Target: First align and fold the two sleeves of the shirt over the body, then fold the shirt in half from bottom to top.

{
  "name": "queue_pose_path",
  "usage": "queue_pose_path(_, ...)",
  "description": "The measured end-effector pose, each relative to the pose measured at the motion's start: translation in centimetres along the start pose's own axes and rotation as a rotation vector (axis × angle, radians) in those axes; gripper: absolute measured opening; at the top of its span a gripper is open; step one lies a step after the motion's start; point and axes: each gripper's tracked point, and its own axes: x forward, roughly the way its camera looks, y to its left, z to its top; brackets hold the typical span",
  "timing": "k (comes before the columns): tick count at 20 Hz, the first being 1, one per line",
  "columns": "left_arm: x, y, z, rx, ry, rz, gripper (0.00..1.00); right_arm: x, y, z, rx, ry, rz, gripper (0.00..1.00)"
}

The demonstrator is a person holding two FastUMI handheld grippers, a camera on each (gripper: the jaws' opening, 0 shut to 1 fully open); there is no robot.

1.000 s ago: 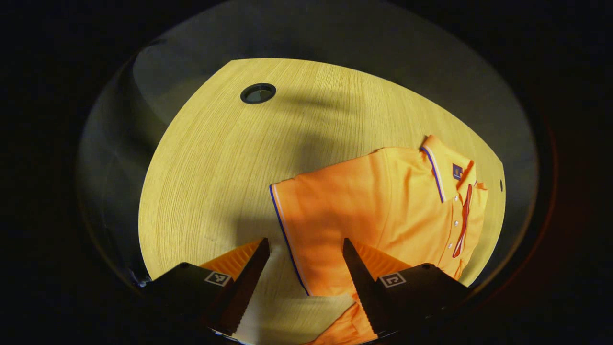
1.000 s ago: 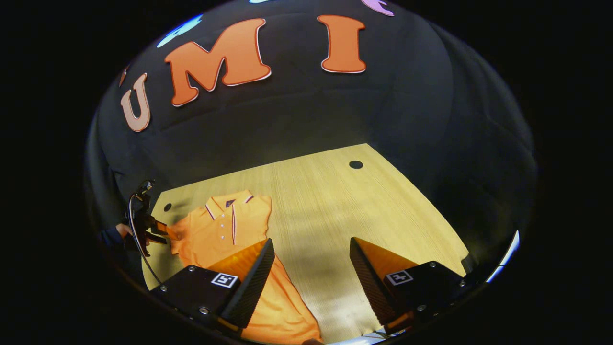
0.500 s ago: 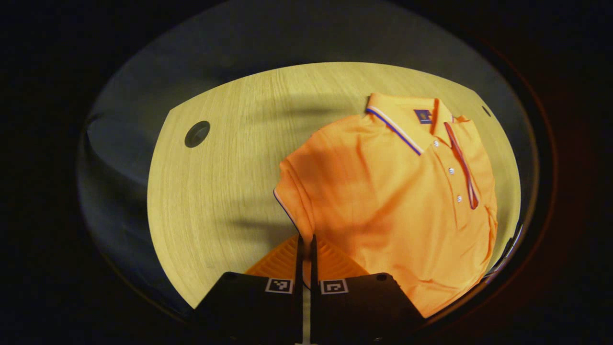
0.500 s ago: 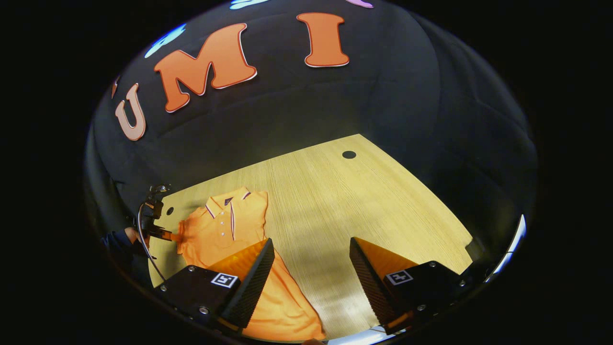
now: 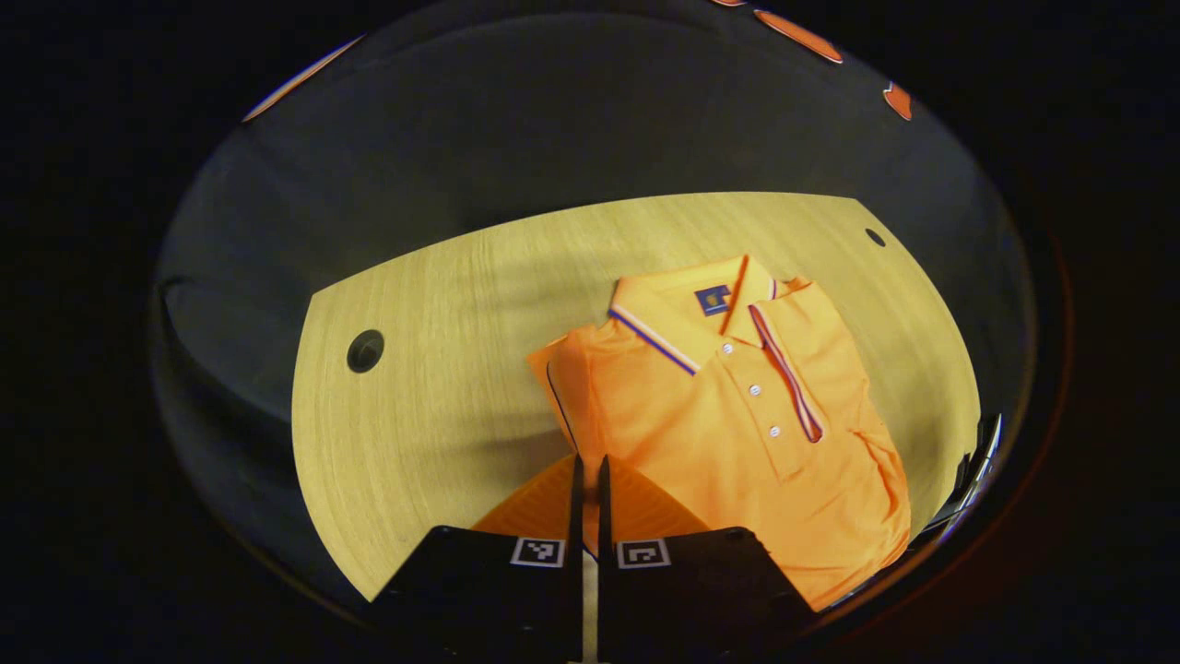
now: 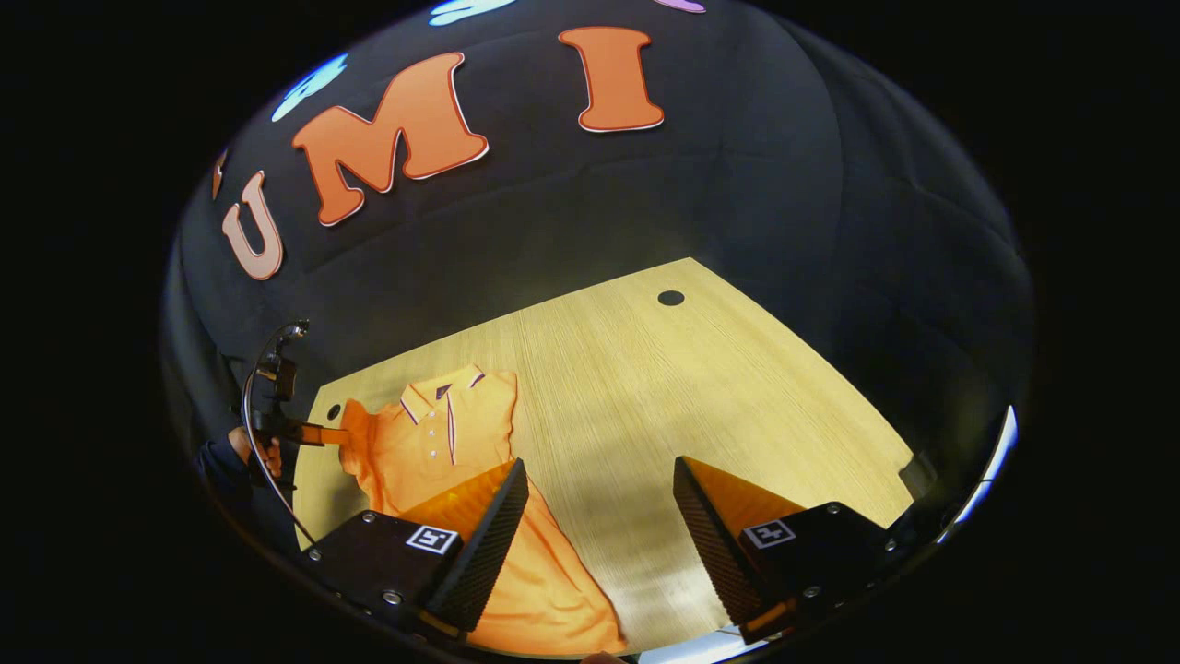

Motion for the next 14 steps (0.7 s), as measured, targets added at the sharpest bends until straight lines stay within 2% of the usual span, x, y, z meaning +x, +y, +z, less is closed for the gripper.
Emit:
queue_pose_path(2, 0.0, -1.4, 1.2, 0.02, -0.032, -0.009, 0.07, 0.0, 0.0, 0.0, -0.006, -0.005, 0.0, 0.97)
queue_pose_path(3, -0.1, -2.7, 1.9, 0.024, -0.054, -0.039, 0.12, 0.0, -0.1, -0.1, -0.008, -0.003, -0.001, 0.97)
queue_pose_path(5, -0.5, -5.8, 3.2, 0.015, -0.114, -0.14, 0.23, -0.2, -0.2, -0.7, 0.003, 0.01, -0.011, 0.97)
queue_pose_path(6, -1.0, -7.2, 3.3, 0.014, -0.127, -0.193, 0.23, -0.5, -0.2, -1.0, 0.015, 0.012, -0.012, 0.97)
queue_pose_path(7, -1.5, -8.1, 3.2, 0.012, -0.139, -0.228, 0.38, -1.3, -0.6, -1.2, 0.027, 0.011, -0.015, 0.97)
queue_pose_path(8, -1.9, -8.5, 3.3, 0.005, -0.152, -0.248, 0.45, -1.7, -0.8, -1.5, 0.036, 0.011, -0.018, 0.97)
queue_pose_path(9, -2.3, -8.3, 3.2, 0.0, -0.161, -0.241, 0.54, -2.2, -0.9, -1.6, 0.041, 0.005, -0.017, 0.97)
queue_pose_path(10, -2.8, -8.1, 3.0, -0.006, -0.176, -0.235, 0.54, -2.3, -0.9, -1.7, 0.038, -0.003, -0.018, 0.97)
queue_pose_path(12, -4.6, -6.9, 2.8, -0.009, -0.229, -0.183, 0.76, -2.7, -0.8, -0.9, 0.003, -0.05, -0.023, 0.97)
queue_pose_path(13, -6.3, -6.3, 2.9, -0.004, -0.273, -0.154, 0.96, -2.8, -0.6, -0.2, -0.013, -0.081, -0.018, 0.98)
queue_pose_path(14, -8.7, -5.6, 3.3, -0.002, -0.323, -0.114, 0.96, -3.0, -0.2, 0.5, -0.019, -0.108, -0.004, 0.98)
